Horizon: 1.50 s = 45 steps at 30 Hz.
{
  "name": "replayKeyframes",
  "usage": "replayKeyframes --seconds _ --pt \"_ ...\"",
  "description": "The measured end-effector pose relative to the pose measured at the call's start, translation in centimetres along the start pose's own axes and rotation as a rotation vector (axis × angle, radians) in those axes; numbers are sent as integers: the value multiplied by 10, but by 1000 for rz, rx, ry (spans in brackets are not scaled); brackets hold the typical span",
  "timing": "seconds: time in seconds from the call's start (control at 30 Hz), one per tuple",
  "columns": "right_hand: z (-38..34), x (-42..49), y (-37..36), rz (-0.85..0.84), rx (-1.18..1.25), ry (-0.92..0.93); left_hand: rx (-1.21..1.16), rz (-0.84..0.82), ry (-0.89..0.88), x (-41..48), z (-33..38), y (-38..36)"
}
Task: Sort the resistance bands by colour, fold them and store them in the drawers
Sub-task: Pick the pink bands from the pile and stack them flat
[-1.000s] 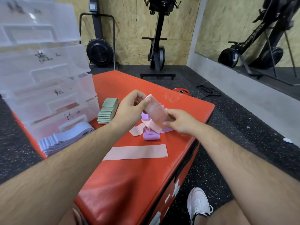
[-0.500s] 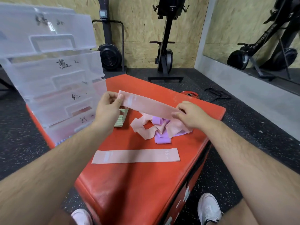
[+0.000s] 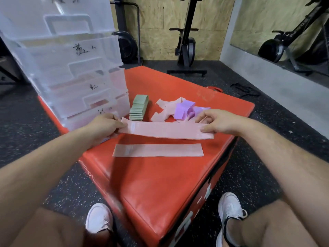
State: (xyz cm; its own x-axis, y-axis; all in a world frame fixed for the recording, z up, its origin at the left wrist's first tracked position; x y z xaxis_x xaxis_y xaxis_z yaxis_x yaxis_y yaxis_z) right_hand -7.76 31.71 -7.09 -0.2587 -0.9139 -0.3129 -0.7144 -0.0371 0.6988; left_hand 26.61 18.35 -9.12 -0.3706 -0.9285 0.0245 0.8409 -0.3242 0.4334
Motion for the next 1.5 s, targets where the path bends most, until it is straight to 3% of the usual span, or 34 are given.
replayKeyframes --seconds 0.1,0.47,0.6,0.83,1.03,1.23,1.5 --pt "1 -7 -20 -25 -76 7 214 -27 -7 -12 -17 6" --pt "11 -4 -57 57 -335 -30 484 -87 -155 -24 -43 -6" --pt "4 -11 -55 65 -409 -16 684 -127 -354 -22 -27 -14" --pt "2 -21 -59 5 -564 28 622 -449 -561 -39 -18 -52" --pt "2 -24 -60 7 -586 36 654 -449 -629 -35 -13 -57" --pt "-2 -18 -46 60 -549 42 695 -443 -584 -26 -3 -65" --pt "-12 1 -31 159 -478 66 685 -345 -635 17 45 -123"
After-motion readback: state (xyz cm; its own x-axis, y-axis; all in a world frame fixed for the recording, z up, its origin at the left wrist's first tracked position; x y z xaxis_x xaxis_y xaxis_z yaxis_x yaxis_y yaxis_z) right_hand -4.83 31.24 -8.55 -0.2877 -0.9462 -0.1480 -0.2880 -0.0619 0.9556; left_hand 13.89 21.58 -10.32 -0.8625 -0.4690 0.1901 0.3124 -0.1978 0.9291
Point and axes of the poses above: each hand's wrist, its own x-axis towards the middle knuckle, its own y-axis out of the back of the hand, z = x × y, the point moved 8 cm from there along x, towards the middle knuckle, and after that the axes turned 12 degrees about -y, right-handed, at the moved point
